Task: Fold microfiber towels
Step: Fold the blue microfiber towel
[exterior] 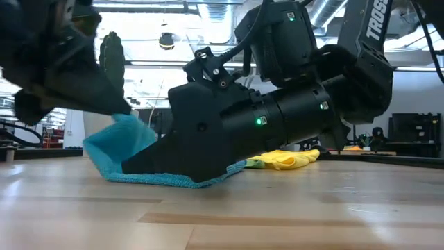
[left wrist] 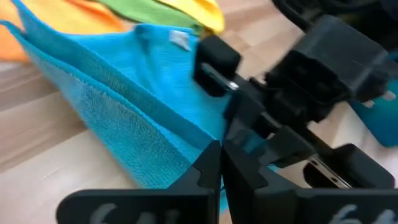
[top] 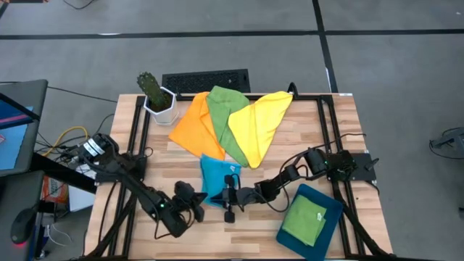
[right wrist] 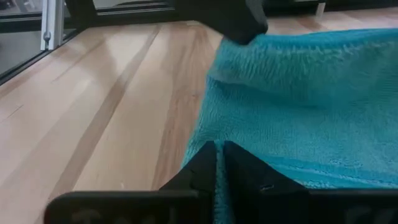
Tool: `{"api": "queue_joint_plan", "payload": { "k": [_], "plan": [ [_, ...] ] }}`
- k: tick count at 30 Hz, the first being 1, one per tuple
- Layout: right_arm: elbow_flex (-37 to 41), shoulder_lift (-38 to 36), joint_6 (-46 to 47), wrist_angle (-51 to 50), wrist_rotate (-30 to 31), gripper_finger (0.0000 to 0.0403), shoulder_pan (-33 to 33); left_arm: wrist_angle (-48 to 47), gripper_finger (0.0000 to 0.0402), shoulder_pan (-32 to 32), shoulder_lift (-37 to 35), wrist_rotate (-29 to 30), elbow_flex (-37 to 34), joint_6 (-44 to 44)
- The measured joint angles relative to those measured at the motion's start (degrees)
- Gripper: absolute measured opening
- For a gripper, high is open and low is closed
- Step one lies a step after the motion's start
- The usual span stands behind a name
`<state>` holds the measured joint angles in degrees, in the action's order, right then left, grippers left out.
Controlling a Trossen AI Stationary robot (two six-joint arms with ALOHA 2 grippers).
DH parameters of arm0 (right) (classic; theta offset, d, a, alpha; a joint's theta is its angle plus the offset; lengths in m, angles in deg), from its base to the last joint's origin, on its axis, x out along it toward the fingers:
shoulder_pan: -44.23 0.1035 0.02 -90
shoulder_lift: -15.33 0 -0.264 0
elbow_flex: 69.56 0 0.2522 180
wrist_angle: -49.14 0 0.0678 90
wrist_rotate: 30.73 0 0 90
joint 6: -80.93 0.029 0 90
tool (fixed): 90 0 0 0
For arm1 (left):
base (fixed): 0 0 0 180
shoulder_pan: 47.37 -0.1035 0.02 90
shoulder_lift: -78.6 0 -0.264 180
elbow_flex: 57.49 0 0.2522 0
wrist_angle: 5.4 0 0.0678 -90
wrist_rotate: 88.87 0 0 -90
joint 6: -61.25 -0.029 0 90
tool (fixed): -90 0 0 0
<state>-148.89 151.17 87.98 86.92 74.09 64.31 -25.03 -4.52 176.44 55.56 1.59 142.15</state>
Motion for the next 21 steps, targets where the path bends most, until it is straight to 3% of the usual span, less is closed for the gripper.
{"api": "queue_joint_plan", "payload": {
  "k": [4,14,21],
  "plan": [
    [0.2,-3.4,-2.2,-2.9,0.6,0.0048,1.4,5.4,0.0000,-2.0,0.0,-2.0,0.0,-7.4],
    [0.0,-10.6,-4.4,-17.2,11.0,0.0026,6.1,11.2,0.0000,-5.1,0.0,-6.6,0.0,-16.5],
    [0.1,-6.9,-1.5,-14.0,7.3,0.0039,5.2,11.4,0.0000,-5.0,0.0,-6.7,0.0,-16.8]
  ]
}}
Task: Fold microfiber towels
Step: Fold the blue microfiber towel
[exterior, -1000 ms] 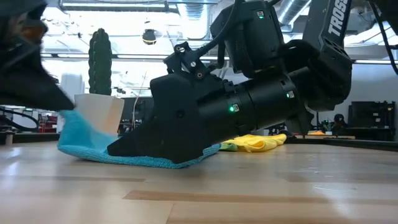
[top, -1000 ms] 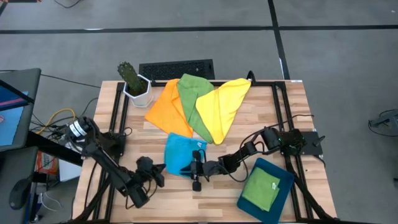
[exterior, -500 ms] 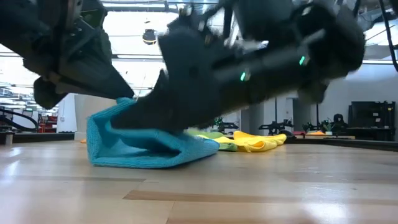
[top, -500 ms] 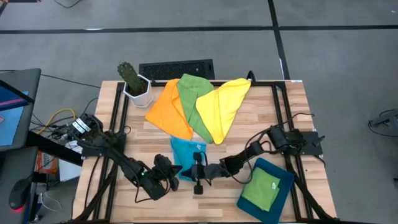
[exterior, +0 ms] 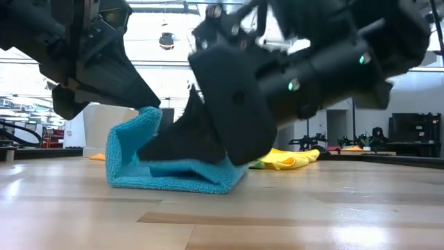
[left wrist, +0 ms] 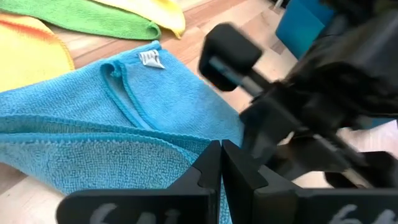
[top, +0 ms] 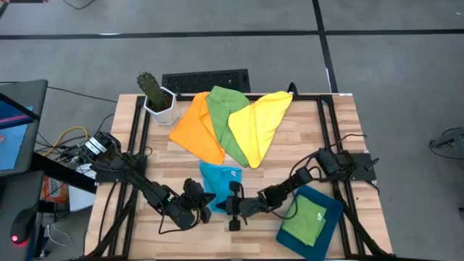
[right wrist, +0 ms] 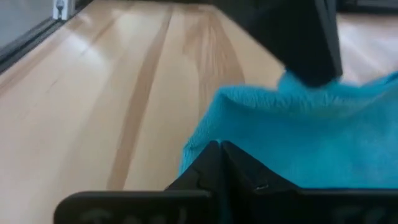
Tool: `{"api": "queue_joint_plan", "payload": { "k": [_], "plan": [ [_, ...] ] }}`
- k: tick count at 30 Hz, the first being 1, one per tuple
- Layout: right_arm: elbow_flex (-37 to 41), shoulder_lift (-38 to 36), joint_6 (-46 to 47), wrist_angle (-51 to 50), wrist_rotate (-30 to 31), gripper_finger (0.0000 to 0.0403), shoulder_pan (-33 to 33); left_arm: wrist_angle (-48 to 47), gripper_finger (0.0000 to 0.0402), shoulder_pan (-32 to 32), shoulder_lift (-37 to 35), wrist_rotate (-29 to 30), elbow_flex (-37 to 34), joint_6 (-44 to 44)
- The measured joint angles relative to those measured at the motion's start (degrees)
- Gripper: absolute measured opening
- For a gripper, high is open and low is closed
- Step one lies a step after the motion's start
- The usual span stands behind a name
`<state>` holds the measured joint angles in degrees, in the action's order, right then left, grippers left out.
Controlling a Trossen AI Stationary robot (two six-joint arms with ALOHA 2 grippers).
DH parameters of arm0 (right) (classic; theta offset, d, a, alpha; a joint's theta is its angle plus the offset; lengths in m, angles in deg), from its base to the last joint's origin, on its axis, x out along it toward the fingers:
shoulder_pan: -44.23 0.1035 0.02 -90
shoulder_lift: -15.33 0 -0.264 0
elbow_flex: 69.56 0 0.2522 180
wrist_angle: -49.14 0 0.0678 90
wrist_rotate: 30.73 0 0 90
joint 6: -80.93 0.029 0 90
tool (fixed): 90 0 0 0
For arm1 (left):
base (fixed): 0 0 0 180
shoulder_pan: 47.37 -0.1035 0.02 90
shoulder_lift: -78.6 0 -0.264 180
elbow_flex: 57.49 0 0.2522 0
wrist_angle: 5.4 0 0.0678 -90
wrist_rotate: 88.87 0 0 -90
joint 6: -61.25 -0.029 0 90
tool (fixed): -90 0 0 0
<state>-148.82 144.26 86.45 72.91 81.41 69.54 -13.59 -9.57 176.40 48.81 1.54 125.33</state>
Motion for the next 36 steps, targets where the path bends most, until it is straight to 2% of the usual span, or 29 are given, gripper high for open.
{"api": "queue_joint_plan", "payload": {
  "k": [5,10,13,17,20,22,29,36],
  "plan": [
    [0.1,0.8,0.9,0.4,-7.4,0.0064,-1.9,0.0,0.0000,0.0,0.0,0.0,0.0,0.0],
    [0.1,-0.5,-0.9,1.9,-12.5,0.0109,-2.1,0.0,0.0000,0.0,0.0,0.6,0.0,-0.4],
    [0.0,-3.6,-3.2,2.3,-12.6,0.0132,-1.3,0.0,0.0000,0.0,0.0,0.6,0.0,-0.8],
    [0.0,-5.0,-4.4,-0.5,-7.9,0.0144,-0.1,0.0,0.0000,0.0,0.0,0.6,0.0,-1.1],
    [0.2,-5.0,-3.3,-3.8,-0.2,0.0137,0.7,0.0,0.0000,0.0,0.0,0.6,0.0,-1.5],
    [0.7,-5.0,-2.2,-5.0,2.6,0.0125,0.9,0.0,0.0000,0.0,0.0,0.6,0.0,-1.5],
    [3.6,-4.5,1.4,-4.9,2.7,0.0075,0.9,0.0,0.0000,0.0,0.0,0.7,0.0,-1.5],
    [3.1,0.5,2.0,0.8,2.2,0.0061,2.4,2.7,0.0000,0.0,0.0,1.4,0.0,-3.6]
  ]
}}
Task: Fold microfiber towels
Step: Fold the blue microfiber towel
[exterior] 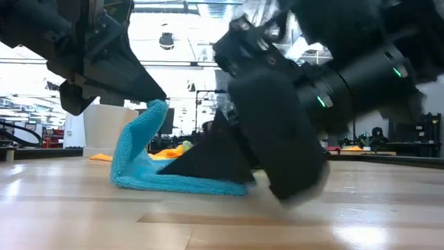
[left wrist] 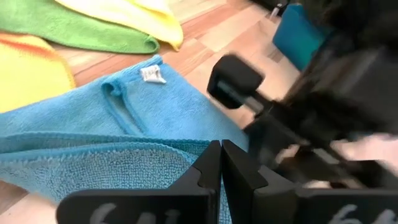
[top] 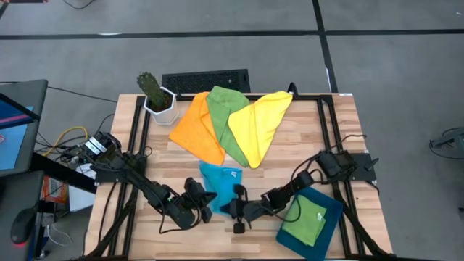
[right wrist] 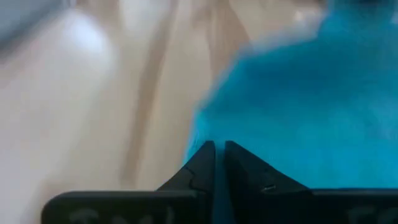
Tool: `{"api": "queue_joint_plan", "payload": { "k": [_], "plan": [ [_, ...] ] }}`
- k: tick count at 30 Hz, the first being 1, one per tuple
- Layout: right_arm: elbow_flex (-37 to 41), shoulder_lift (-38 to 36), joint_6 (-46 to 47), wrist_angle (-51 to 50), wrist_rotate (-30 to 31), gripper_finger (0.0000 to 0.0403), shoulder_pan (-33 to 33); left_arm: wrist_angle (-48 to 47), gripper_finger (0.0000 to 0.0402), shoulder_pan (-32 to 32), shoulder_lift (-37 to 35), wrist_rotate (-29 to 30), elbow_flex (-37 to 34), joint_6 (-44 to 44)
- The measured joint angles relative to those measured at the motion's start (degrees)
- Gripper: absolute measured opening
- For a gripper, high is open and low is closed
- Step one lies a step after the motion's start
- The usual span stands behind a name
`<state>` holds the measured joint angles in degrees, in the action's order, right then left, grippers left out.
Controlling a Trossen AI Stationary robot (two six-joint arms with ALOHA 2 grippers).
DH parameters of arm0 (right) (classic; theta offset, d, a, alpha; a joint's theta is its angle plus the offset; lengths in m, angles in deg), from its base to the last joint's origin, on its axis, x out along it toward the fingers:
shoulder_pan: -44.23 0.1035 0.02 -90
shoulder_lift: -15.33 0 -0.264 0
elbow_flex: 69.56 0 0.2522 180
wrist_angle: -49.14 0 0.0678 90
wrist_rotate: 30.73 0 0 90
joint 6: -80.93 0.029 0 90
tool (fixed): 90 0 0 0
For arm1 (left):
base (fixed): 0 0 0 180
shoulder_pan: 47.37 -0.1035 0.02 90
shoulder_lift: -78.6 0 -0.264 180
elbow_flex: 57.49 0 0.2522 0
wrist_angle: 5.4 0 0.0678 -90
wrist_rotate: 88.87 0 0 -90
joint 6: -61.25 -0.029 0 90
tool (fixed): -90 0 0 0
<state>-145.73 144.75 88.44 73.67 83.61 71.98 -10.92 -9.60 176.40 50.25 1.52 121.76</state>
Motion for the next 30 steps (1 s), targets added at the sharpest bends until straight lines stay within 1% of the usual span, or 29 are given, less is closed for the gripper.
{"api": "queue_joint_plan", "payload": {
  "k": [3,8,10,12,15,18,21,23,26,30],
  "plan": [
    [-1.2,2.0,0.3,1.2,0.1,0.0060,0.1,0.8,0.0000,-0.1,0.0,-0.3,0.0,-0.3],
    [-1.1,1.5,-1.9,1.6,0.4,0.0060,0.0,4.4,0.0000,-0.5,0.0,-1.7,0.0,-3.3],
    [-0.9,0.7,-3.3,0.5,1.1,0.0060,0.0,7.5,0.0000,-0.7,0.0,-3.5,0.0,-5.9],
    [-0.8,0.1,-3.9,0.0,1.8,0.0060,0.2,10.9,0.0000,-0.9,0.0,-6.4,0.0,-9.0],
    [-0.9,-1.6,-5.8,0.5,4.5,0.0060,1.1,13.3,0.0000,-1.2,0.0,-10.1,0.0,-10.9],
    [-0.8,-3.3,-6.5,-2.0,7.4,0.0060,2.4,13.0,0.0000,-1.2,0.0,-11.1,0.0,-10.4],
    [-0.8,-5.5,-5.7,-6.3,10.3,0.0060,4.0,12.7,0.0000,-1.2,0.0,-10.7,0.0,-10.2],
    [-0.9,-6.8,-3.7,-10.0,13.8,0.0060,5.2,12.7,0.0000,-1.3,0.0,-9.5,0.0,-10.1],
    [-0.9,-8.1,0.2,-15.7,19.0,0.0060,6.7,12.7,0.0000,-1.7,0.0,-9.4,0.0,-10.1],
    [-0.9,-8.3,1.5,-16.8,20.0,0.0060,6.4,13.1,0.0000,-2.4,0.0,-9.5,0.0,-10.1]
  ]
}}
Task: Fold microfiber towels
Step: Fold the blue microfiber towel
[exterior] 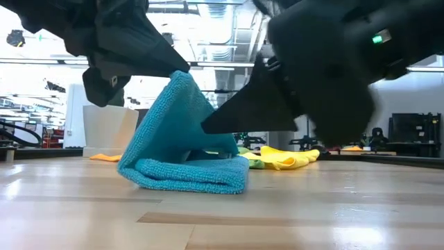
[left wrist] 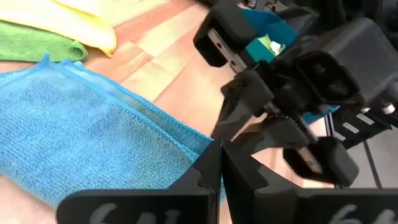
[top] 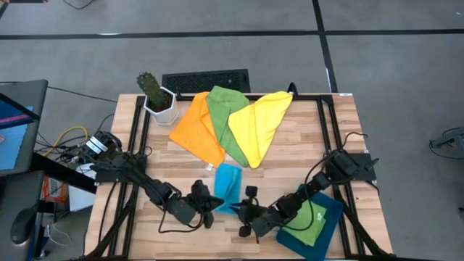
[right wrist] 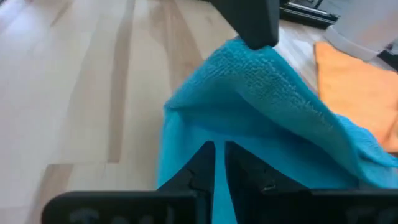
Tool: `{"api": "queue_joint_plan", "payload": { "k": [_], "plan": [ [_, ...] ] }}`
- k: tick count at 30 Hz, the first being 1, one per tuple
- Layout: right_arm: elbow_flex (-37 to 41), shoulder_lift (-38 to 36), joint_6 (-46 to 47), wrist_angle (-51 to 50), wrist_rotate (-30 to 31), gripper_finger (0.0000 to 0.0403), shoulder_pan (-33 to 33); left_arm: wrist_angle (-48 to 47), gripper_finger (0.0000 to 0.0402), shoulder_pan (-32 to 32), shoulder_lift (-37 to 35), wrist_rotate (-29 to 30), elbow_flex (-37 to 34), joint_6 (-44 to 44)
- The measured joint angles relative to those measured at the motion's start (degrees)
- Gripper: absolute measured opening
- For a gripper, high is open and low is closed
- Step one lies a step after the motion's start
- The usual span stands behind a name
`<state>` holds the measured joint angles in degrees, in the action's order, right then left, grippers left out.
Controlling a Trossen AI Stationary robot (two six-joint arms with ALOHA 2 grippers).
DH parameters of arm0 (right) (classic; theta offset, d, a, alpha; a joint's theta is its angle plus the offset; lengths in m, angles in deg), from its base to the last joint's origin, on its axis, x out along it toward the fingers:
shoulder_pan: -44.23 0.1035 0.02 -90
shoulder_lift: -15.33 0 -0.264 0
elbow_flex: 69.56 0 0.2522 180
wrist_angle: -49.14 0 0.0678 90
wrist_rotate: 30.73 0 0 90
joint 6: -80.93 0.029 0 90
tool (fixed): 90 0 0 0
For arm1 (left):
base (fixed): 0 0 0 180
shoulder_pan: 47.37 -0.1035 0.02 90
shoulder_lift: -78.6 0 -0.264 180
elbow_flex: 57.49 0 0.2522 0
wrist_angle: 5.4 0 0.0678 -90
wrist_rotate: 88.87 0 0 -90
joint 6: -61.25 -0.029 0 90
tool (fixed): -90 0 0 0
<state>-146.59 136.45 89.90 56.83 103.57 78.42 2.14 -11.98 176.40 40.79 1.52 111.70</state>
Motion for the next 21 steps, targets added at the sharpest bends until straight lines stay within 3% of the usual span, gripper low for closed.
{"api": "queue_joint_plan", "payload": {
  "k": [13,21],
  "plan": [
    [0.0,0.1,-1.4,-6.3,-1.0,0.0060,-8.6,3.5,0.0000,-1.1,1.7,-3.0,0.1,-0.7],
    [0.0,-0.5,-1.4,-9.4,0.8,0.0060,-7.6,4.2,0.0000,-1.3,1.7,-3.2,0.1,-1.3]
  ]
}}
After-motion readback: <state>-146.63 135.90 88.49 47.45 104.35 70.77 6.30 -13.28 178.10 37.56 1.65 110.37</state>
